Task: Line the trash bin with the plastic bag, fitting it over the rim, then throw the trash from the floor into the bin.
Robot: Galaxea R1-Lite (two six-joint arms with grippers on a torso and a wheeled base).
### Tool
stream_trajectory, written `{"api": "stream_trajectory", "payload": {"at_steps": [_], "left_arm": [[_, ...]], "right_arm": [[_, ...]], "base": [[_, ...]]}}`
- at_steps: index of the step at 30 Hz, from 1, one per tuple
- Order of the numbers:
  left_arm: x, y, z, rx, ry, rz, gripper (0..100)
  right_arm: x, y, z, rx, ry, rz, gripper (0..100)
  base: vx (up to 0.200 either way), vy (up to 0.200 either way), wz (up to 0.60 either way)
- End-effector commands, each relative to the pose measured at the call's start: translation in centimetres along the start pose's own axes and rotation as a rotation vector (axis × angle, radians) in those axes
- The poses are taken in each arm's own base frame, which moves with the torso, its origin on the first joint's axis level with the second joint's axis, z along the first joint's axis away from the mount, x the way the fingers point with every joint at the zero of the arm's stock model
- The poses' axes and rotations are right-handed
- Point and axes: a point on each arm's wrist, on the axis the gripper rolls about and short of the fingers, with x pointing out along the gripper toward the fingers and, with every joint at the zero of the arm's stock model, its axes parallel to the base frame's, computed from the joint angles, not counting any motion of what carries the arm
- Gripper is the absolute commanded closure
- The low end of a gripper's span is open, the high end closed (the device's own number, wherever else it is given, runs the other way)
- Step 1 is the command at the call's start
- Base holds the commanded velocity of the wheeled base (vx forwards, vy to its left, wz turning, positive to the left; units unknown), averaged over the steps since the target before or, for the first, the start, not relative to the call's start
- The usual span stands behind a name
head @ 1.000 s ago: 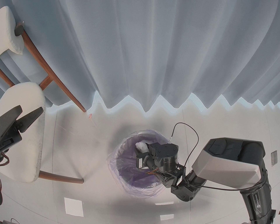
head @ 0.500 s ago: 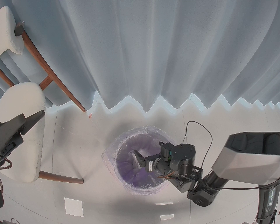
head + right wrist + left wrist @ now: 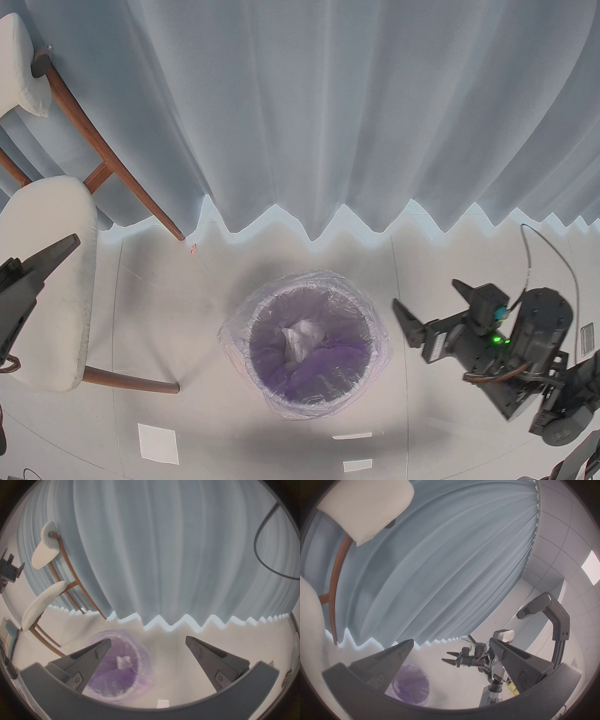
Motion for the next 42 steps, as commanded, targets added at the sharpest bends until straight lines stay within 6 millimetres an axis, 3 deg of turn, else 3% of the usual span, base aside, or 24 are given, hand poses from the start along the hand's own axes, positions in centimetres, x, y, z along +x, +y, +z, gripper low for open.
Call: {"api": "stream_trajectory", "payload": {"at_steps": [1,5,9,14,21,24,28,33,36,38,40,41,42], "left_arm": [[-2.5,-4.6,-0.9,0.134,-0.035,0.001,0],[-4.5,-6.8,-4.1,0.119,-0.025,0.011,0],[-5.5,-8.9,-5.4,0.032,0.03,-0.051,0],[-7.0,-11.3,-6.3,-0.111,0.157,-0.231,0],[-10.0,-12.9,-8.9,-0.119,0.184,-0.394,0],[-10.2,-12.5,-10.0,-0.044,0.145,-0.374,0],[-10.1,-12.2,-9.7,-0.013,0.0,-0.232,0],[-10.0,-11.7,-9.6,-0.001,-0.122,-0.076,0],[-9.9,-10.5,-10.3,0.038,-0.171,0.165,0],[-10.0,-9.7,-11.1,0.081,-0.152,0.307,0],[-10.4,-8.3,-12.9,0.176,-0.02,0.608,0],[-10.5,-8.2,-13.0,0.181,-0.009,0.628,0],[-11.0,-7.6,-14.3,0.242,0.123,0.797,0]], "right_arm": [[-6.4,-6.6,2.3,0.01,-0.068,-0.207,0],[-9.2,-8.9,1.1,-0.004,-0.05,-0.328,0],[-11.9,-10.7,-0.6,-0.016,-0.027,-0.45,0],[-15.2,-12.9,-0.8,0.002,-0.073,-0.671,0],[-19.6,-13.3,-1.4,0.009,-0.144,-0.848,0],[-21.3,-12.8,-2.2,-0.026,-0.195,-0.792,0],[-22.8,-12.2,-3.6,-0.055,-0.229,-0.652,0],[-23.2,-11.8,-5.2,-0.056,-0.18,-0.578,0],[-23.5,-11.4,-7.5,-0.046,-0.1,-0.452,0],[-23.4,-11.3,-8.1,-0.032,-0.058,-0.4,0],[-23.4,-11.1,-8.0,0.01,-0.067,-0.331,0],[-23.4,-11.1,-8.0,0.012,-0.068,-0.326,0],[-23.3,-11.0,-8.0,0.027,-0.07,-0.293,0]], "base": [[0.0,0.0,0.0],[0.0,0.0,0.0],[0.0,0.0,0.0],[0.0,0.0,0.0],[0.0,0.0,0.0],[0.0,0.0,0.0],[0.0,0.0,0.0],[0.0,0.0,0.0],[0.0,0.0,0.0],[0.0,0.0,0.0],[0.0,0.0,0.0],[0.0,0.0,0.0],[0.0,0.0,0.0]]}}
